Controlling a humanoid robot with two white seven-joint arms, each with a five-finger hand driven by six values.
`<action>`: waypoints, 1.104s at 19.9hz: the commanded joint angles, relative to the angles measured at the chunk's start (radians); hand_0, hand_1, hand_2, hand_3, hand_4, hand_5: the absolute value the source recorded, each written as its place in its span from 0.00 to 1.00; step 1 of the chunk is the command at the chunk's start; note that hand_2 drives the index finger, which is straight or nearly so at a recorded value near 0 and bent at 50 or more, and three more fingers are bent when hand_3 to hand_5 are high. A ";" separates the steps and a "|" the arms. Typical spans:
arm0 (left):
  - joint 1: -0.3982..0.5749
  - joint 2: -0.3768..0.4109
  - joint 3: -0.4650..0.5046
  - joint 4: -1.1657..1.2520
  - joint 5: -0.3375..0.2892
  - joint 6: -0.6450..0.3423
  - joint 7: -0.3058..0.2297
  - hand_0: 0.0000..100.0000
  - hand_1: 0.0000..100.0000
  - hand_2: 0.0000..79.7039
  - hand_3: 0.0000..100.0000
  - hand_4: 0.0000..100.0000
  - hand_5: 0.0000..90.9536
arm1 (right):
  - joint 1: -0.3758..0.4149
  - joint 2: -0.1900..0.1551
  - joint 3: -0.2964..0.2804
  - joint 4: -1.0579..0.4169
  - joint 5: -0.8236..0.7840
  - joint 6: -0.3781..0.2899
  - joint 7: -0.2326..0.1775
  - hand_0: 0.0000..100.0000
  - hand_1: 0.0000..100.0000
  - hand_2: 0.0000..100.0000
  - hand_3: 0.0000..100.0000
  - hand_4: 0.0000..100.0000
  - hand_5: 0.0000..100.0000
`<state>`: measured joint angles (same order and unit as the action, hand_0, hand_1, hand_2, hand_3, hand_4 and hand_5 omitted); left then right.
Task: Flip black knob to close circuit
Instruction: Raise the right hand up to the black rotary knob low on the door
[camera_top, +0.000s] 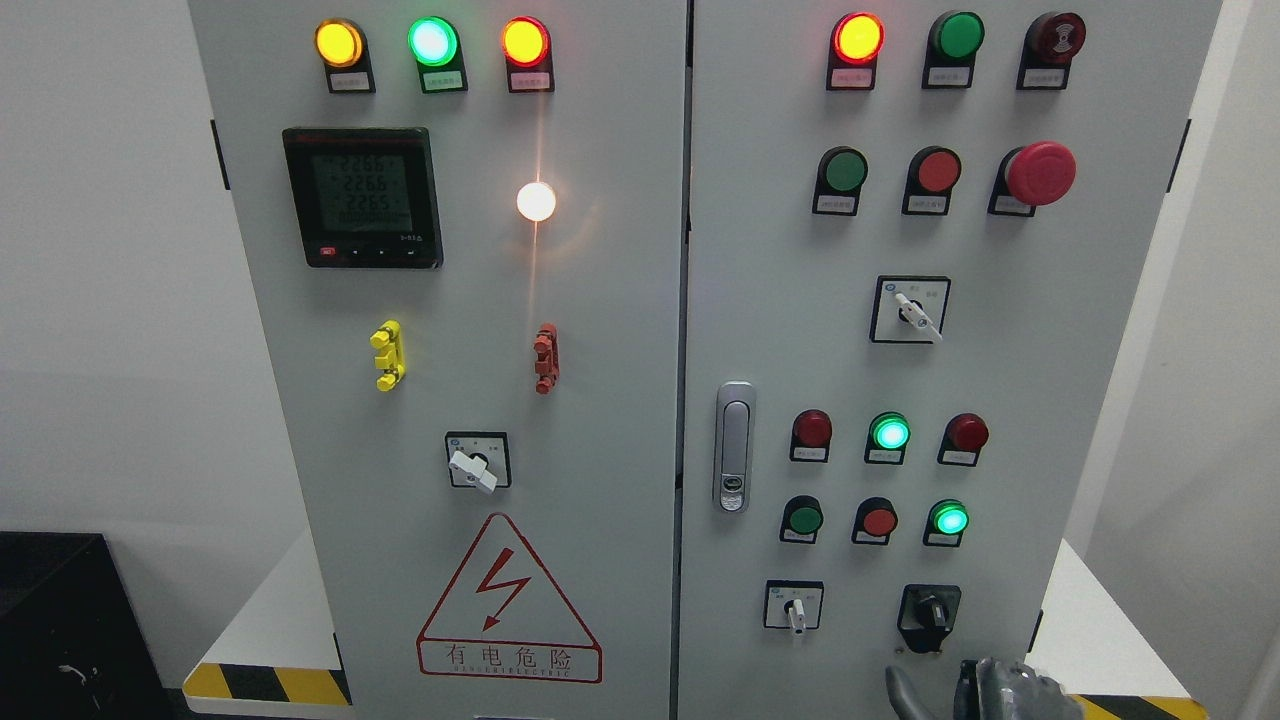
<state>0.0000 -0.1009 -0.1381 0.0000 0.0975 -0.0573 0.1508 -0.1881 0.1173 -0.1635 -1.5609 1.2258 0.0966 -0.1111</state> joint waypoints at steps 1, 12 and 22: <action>0.023 0.001 0.000 -0.031 -0.001 0.001 0.000 0.12 0.56 0.00 0.00 0.00 0.00 | -0.019 -0.002 -0.027 0.004 0.015 0.006 0.013 0.00 0.00 0.92 1.00 0.95 1.00; 0.023 0.001 0.000 -0.029 -0.001 0.001 0.000 0.12 0.56 0.00 0.00 0.00 0.00 | -0.045 -0.004 -0.027 0.015 0.020 0.012 0.021 0.00 0.00 0.92 1.00 0.95 1.00; 0.023 0.000 0.000 -0.031 0.001 0.001 0.000 0.12 0.56 0.00 0.00 0.00 0.00 | -0.057 -0.005 -0.027 0.033 0.037 0.025 0.021 0.00 0.00 0.91 1.00 0.95 1.00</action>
<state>0.0000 -0.1009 -0.1381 0.0000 0.0977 -0.0574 0.1508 -0.2407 0.1137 -0.1865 -1.5417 1.2504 0.1174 -0.0894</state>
